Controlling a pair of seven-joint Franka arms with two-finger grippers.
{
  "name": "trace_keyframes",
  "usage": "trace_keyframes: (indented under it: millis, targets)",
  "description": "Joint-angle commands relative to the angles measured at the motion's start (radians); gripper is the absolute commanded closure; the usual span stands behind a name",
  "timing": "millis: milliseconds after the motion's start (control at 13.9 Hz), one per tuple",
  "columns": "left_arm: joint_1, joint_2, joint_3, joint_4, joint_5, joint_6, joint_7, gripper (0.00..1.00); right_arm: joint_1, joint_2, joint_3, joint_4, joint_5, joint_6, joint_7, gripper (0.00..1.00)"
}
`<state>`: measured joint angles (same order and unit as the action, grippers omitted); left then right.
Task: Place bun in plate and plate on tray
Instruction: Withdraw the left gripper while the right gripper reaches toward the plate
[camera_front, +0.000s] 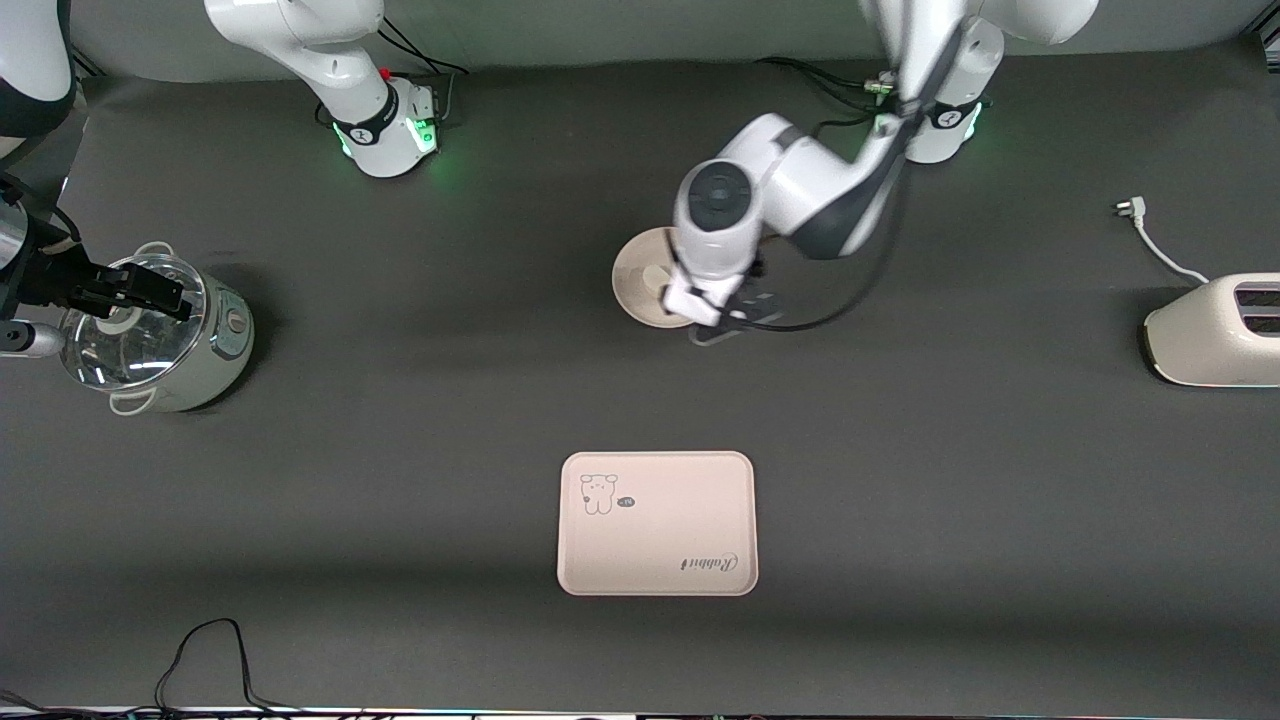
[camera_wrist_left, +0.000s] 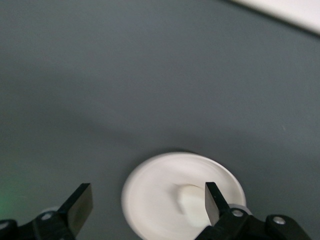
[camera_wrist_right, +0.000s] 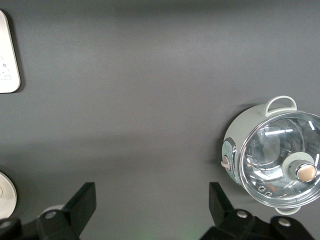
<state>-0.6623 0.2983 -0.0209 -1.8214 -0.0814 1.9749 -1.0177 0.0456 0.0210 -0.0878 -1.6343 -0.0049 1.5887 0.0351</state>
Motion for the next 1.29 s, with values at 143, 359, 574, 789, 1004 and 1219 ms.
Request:
trace_keyframes:
  millis: [143,359,574,789,1004,1219]
  targets:
    - [0.324,-0.169,-0.007,-0.022,0.029,-0.131,0.290,0.00,0.045,-0.013,0.008,-0.004,-0.007,0.007,-0.012,0.00]
    - [0.521,-0.179,-0.007,-0.033,0.098,-0.160,0.567,0.00,0.121,-0.019,0.008,-0.006,0.017,0.002,0.024,0.00]
    - [0.587,-0.226,0.071,-0.035,0.103,-0.201,0.756,0.00,0.198,-0.024,0.008,-0.006,0.057,0.002,0.095,0.00]
    - [0.647,-0.307,0.092,-0.033,0.138,-0.254,0.853,0.00,0.339,-0.024,0.008,-0.006,0.074,0.016,0.269,0.00]
    - [0.794,-0.340,-0.009,-0.013,0.170,-0.258,0.948,0.00,0.514,-0.007,0.008,-0.006,0.075,0.046,0.476,0.00]
    - [0.790,-0.346,-0.028,0.005,0.163,-0.312,0.923,0.00,0.696,-0.001,0.008,-0.051,0.075,0.105,0.619,0.00]
